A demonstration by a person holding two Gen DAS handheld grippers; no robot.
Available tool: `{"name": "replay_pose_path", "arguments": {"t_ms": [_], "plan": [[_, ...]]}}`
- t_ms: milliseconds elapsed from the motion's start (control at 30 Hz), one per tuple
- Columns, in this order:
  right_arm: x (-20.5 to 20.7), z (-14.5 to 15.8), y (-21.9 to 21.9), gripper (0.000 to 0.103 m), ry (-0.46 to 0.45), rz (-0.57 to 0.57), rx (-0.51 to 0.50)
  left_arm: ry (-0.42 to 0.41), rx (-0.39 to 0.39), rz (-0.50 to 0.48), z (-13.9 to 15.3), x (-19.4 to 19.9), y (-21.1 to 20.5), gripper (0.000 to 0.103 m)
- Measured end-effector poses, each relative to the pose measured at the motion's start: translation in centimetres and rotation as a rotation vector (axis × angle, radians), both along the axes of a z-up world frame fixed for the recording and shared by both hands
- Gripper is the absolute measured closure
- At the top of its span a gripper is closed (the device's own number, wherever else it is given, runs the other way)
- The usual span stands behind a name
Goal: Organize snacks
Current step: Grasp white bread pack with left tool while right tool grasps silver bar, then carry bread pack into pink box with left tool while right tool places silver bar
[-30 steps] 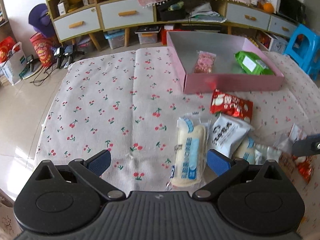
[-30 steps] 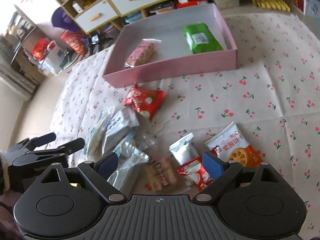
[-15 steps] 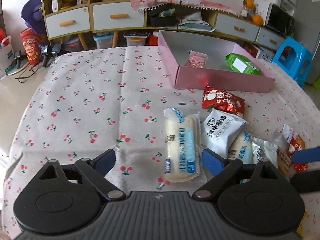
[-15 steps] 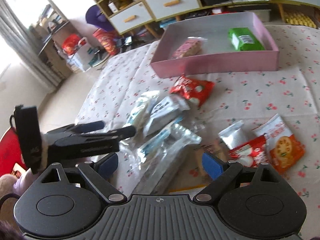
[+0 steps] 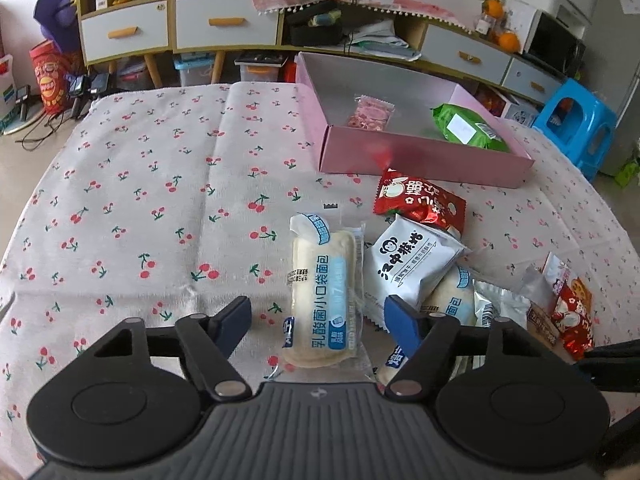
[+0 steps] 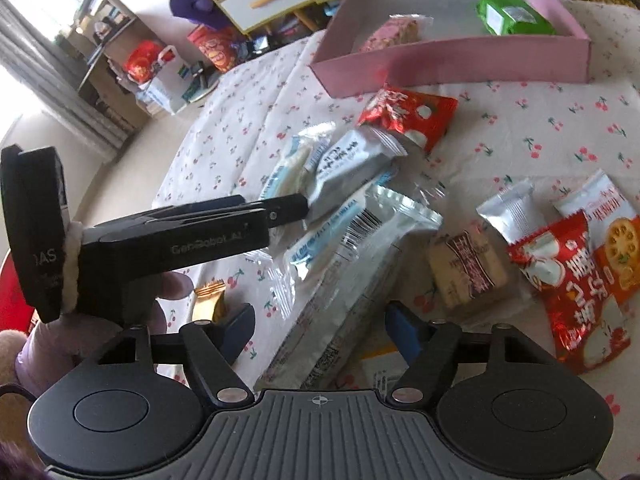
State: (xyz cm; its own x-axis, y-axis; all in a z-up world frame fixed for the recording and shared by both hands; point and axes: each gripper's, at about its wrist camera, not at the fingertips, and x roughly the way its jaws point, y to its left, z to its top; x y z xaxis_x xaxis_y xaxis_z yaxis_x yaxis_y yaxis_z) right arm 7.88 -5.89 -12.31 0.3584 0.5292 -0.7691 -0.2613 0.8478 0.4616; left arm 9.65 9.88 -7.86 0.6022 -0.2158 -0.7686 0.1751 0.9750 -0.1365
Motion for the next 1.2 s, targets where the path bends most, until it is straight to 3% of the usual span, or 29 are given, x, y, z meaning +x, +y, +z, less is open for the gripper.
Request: {"name": "replay_pose_path", "arguments": {"t_ms": [67,167,200,367,800,1200], "plan": [[0.0,0.0,0.0,0.037,-0.002,-0.005,0.001,0.006,-0.001,0.008,0.0,0.0,0.1,0.039],[0.1,0.0,0.0,0.053,-0.004,-0.005,-0.009,0.008,0.008,0.014,0.0,0.0,0.0,0.043],[0.2,0.0,0.0,0.057,-0.001,-0.007,-0.012,0.009,0.015,0.018,0.0,-0.1,0.0,0.05],[0.3,0.0,-0.2,0.06,0.008,-0.003,-0.006,0.014,0.04,0.02,0.2,-0.1,-0.4,0.07],[0.5,1.4,-1.3,0.064,-0.017,-0.034,0.021,0.026,0.022,0.029,0.9,0.0,-0.7,0.072],[1.3,3.7,-2.3,0.067,-0.07,-0.068,0.073,-0.02,-0.004,0.06,2.5,0.0,-0.8,0.072]]}}
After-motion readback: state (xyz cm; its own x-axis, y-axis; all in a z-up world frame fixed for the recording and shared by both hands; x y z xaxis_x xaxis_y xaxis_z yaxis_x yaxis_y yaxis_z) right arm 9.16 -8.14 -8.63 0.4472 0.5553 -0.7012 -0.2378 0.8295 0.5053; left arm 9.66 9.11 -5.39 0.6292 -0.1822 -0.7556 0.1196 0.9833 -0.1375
